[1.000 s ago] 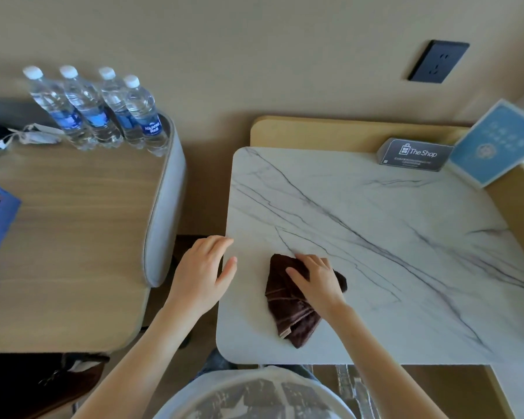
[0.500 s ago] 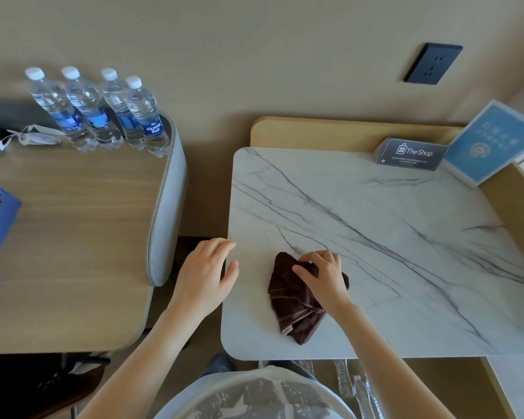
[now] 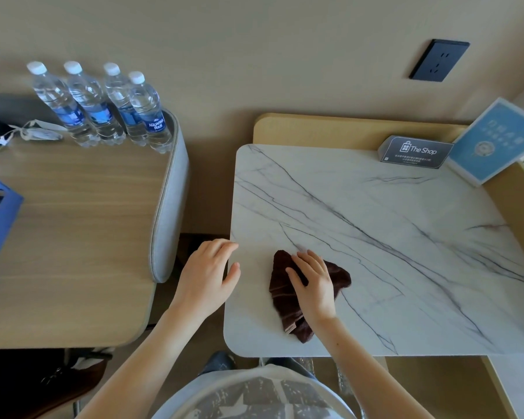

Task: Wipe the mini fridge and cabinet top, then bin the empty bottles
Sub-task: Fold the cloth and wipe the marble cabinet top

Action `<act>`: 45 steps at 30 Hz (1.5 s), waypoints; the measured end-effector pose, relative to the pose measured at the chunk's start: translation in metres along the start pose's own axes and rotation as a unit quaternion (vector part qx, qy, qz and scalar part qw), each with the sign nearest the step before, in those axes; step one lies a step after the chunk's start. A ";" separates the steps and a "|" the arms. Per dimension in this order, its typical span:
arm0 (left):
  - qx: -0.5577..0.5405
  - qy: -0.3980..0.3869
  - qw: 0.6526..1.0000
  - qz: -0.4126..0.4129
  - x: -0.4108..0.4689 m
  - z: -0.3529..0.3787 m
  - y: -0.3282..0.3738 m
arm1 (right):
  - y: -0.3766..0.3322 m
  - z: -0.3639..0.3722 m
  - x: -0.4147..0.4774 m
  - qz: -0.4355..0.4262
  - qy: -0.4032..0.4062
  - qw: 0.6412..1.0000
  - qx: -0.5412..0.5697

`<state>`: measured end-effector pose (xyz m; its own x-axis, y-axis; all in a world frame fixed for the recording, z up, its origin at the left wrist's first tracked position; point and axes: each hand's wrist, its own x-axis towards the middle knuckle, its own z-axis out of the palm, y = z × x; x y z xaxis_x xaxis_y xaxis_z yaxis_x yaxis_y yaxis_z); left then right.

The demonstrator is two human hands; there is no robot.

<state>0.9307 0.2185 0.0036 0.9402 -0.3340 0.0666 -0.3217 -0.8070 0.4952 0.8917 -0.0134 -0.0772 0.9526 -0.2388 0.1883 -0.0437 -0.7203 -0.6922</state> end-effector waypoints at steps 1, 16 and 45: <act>0.000 0.000 1.000 0.001 0.000 0.000 -0.001 | 0.001 0.003 -0.004 -0.012 0.014 1.000 -0.009; 0.017 0.025 0.999 0.010 0.003 0.002 -0.011 | -0.002 0.001 0.011 0.015 -0.012 1.000 -0.015; 0.019 0.035 0.999 0.003 0.000 -0.006 -0.010 | -0.041 -0.016 0.011 0.072 -0.033 0.992 0.097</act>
<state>0.9342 0.2290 0.0037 0.9431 -0.3060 0.1303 -0.3309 -0.8234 0.4609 0.8989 0.0030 -0.0357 0.9587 -0.2822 0.0358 -0.1286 -0.5421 -0.8304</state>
